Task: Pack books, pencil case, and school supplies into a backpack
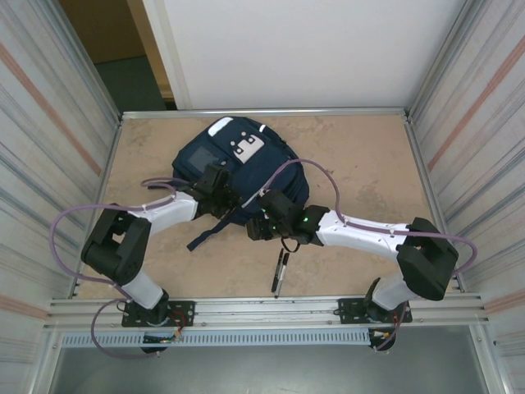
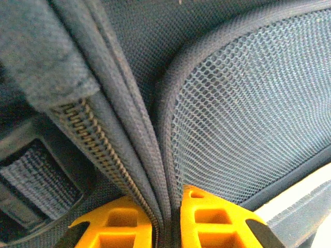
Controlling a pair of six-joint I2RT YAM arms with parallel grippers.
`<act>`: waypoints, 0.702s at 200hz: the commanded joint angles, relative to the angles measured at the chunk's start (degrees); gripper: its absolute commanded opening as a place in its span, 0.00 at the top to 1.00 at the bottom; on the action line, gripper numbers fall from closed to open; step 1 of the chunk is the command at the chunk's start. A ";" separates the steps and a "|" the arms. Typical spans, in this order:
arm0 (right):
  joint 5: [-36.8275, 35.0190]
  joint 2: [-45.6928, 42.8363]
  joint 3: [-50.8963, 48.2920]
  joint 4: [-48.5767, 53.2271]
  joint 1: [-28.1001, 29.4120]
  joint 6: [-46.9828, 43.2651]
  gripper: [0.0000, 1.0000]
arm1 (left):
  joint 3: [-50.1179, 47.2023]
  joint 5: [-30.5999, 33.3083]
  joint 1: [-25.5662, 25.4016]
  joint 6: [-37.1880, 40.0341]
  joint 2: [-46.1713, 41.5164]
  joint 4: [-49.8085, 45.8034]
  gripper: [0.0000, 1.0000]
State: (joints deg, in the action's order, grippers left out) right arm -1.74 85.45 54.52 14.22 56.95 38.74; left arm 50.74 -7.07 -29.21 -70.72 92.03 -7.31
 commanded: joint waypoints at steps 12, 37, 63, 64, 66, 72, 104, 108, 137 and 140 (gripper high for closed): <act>-3.26 -3.04 -0.13 4.69 -0.71 0.73 0.49 | 0.59 -1.91 0.32 -0.15 -7.54 -2.31 1.00; -4.74 -5.06 0.51 7.35 -1.74 1.13 0.50 | 1.37 -1.67 0.12 0.47 -11.61 -3.18 1.00; -2.59 -5.74 2.91 9.58 -3.77 5.30 0.48 | 1.97 -2.29 -0.07 -0.97 -13.01 -3.37 1.00; -2.75 -5.74 2.98 9.81 -3.77 5.52 0.47 | 1.98 -2.44 -0.06 -1.03 -12.93 -3.35 1.00; -3.03 -5.73 3.38 10.20 -3.69 5.81 0.47 | 2.06 -2.71 -0.12 -1.14 -12.88 -3.15 1.00; -3.49 -5.81 3.96 10.96 -3.61 6.67 0.46 | 2.34 -3.56 -0.14 -1.26 -12.58 -2.75 1.00; -6.40 -4.49 6.07 12.75 -3.12 16.65 0.45 | 2.81 -5.75 -0.74 -2.49 -12.79 -1.83 1.00; -7.34 -4.14 6.53 13.91 -2.93 19.32 0.45 | 2.74 -5.56 -0.96 -2.87 -12.91 -1.71 1.00; -8.30 -3.92 5.03 6.71 1.10 15.88 0.48 | 3.14 -8.39 -0.57 -3.19 -13.16 -1.09 1.00; -7.71 -3.81 5.03 5.54 1.50 13.24 0.49 | 3.09 -8.52 -0.58 -3.32 -13.30 -1.19 1.00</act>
State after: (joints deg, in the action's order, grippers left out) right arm -7.68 81.28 59.37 24.38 55.05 54.52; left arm 50.83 -10.94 -29.34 -73.38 81.45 -11.70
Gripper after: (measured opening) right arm 0.534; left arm 0.126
